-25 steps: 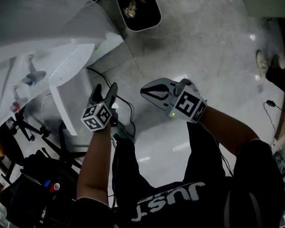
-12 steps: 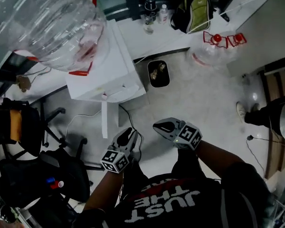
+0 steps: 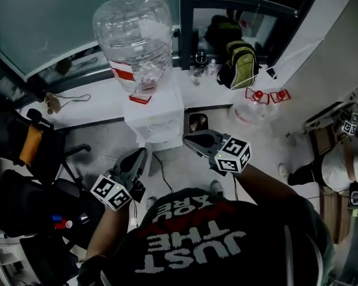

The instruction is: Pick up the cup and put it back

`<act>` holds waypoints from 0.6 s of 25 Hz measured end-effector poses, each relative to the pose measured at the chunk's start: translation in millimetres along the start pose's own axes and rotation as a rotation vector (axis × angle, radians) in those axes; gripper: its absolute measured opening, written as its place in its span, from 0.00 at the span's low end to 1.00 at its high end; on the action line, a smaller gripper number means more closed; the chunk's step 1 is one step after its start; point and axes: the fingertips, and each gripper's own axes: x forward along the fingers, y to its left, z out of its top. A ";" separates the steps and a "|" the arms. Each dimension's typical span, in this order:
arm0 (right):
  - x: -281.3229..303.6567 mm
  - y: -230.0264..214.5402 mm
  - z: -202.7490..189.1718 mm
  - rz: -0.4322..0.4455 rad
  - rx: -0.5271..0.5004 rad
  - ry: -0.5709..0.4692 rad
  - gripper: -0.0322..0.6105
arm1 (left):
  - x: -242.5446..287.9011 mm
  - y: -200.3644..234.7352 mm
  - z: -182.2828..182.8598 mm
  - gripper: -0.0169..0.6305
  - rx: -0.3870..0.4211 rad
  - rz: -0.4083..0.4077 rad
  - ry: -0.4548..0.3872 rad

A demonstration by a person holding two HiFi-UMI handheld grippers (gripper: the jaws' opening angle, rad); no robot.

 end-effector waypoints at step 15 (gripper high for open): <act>-5.6 20.2 107.3 -0.022 -0.066 -0.123 0.10 | -17.3 -10.1 88.5 0.04 0.130 0.030 -0.065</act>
